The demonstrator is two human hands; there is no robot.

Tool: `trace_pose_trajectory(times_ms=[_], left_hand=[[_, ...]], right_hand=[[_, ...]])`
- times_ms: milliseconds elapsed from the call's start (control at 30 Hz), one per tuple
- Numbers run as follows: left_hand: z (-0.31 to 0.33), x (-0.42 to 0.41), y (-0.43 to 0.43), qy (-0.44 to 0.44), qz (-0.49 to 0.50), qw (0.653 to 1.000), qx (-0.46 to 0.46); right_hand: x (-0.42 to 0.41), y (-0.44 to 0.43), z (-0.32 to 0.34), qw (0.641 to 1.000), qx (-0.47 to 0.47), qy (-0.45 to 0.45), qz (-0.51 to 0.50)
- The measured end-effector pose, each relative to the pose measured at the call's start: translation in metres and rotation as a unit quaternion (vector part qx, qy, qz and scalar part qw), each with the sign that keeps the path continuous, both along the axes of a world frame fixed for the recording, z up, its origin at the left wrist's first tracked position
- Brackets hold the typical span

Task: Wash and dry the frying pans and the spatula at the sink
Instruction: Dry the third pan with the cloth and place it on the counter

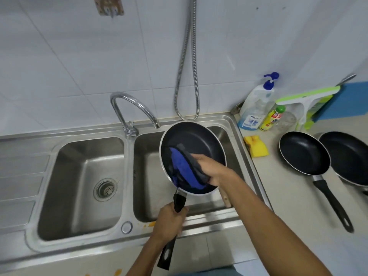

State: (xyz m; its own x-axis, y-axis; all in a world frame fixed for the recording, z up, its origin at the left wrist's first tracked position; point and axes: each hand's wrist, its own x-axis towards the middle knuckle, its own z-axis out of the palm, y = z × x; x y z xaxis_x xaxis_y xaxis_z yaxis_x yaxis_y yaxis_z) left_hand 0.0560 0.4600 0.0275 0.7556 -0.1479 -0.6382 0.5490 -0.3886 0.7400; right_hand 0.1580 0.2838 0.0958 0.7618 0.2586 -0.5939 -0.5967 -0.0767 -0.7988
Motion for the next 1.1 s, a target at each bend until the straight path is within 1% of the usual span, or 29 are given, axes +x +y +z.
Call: trace_pose_trajectory(times_ms=[67, 133, 200, 267, 333, 367, 400, 433, 500, 533, 600, 667, 733, 767, 800, 833, 867, 900, 933, 1000, 1067, 1100], left_hand=[[0.001, 0.003, -0.002, 0.019, 0.019, 0.999, -0.020], [0.002, 0.004, -0.003, 0.033, 0.036, 0.998, -0.042], [0.002, 0.004, -0.006, 0.041, 0.048, 0.996, -0.059], [0.002, 0.005, -0.007, 0.044, 0.060, 0.995, -0.069], [0.003, 0.006, -0.009, 0.045, 0.064, 0.994, -0.079], [0.004, 0.007, -0.010, 0.045, 0.065, 0.993, -0.085], [0.005, 0.008, -0.010, 0.048, 0.066, 0.993, -0.090], [0.005, 0.008, -0.011, 0.051, 0.068, 0.992, -0.093], [0.006, 0.010, -0.011, 0.059, 0.071, 0.991, -0.100], [0.006, 0.010, -0.011, 0.062, 0.071, 0.990, -0.104], [0.007, 0.010, -0.012, 0.067, 0.070, 0.989, -0.112], [0.008, 0.010, -0.013, 0.069, 0.071, 0.988, -0.114], [0.010, 0.009, -0.013, 0.067, 0.073, 0.988, -0.117], [0.012, 0.009, -0.014, 0.066, 0.075, 0.988, -0.118], [0.013, 0.010, -0.015, 0.066, 0.079, 0.987, -0.121], [0.013, 0.011, -0.015, 0.065, 0.084, 0.987, -0.124], [0.013, 0.011, -0.017, 0.061, 0.087, 0.986, -0.125], [0.013, 0.012, -0.019, 0.052, 0.089, 0.987, -0.124], [0.012, 0.013, -0.021, 0.040, 0.091, 0.987, -0.122], [0.011, 0.016, -0.026, 0.022, 0.103, 0.987, -0.121], [0.010, 0.018, -0.030, 0.000, 0.105, 0.989, -0.102], [0.009, 0.018, -0.032, -0.011, 0.104, 0.990, -0.091]], right_hand=[[-0.003, -0.023, 0.020, 0.997, 0.029, -0.030, -0.061], [-0.008, -0.060, 0.031, 0.990, 0.004, -0.076, -0.120], [-0.020, -0.110, 0.034, 0.971, -0.104, -0.135, -0.165], [-0.038, -0.161, 0.029, 0.937, -0.256, -0.173, -0.161], [-0.057, -0.206, 0.013, 0.882, -0.422, -0.166, -0.130], [-0.069, -0.225, -0.002, 0.852, -0.488, -0.150, -0.114], [-0.081, -0.240, -0.021, 0.828, -0.537, -0.135, -0.082], [-0.098, -0.251, -0.044, 0.812, -0.568, -0.122, -0.045], [-0.131, -0.266, -0.096, 0.798, -0.596, -0.089, 0.016], [-0.146, -0.272, -0.118, 0.784, -0.615, -0.080, 0.044], [-0.156, -0.278, -0.135, 0.768, -0.635, -0.061, 0.061], [-0.146, -0.269, -0.119, 0.759, -0.646, -0.013, 0.077], [-0.134, -0.258, -0.101, 0.735, -0.669, 0.025, 0.104], [-0.128, -0.249, -0.092, 0.709, -0.697, 0.024, 0.099], [-0.124, -0.235, -0.083, 0.677, -0.730, -0.009, 0.089], [-0.121, -0.216, -0.071, 0.655, -0.750, -0.057, 0.069], [-0.117, -0.197, -0.061, 0.654, -0.747, -0.109, 0.051], [-0.115, -0.176, -0.054, 0.666, -0.727, -0.165, 0.035], [-0.112, -0.153, -0.044, 0.702, -0.685, -0.193, 0.032], [-0.110, -0.101, -0.027, 0.798, -0.567, -0.198, 0.049], [-0.114, -0.050, -0.015, 0.880, -0.446, -0.155, 0.042], [-0.118, -0.029, -0.011, 0.911, -0.392, -0.124, 0.025]])
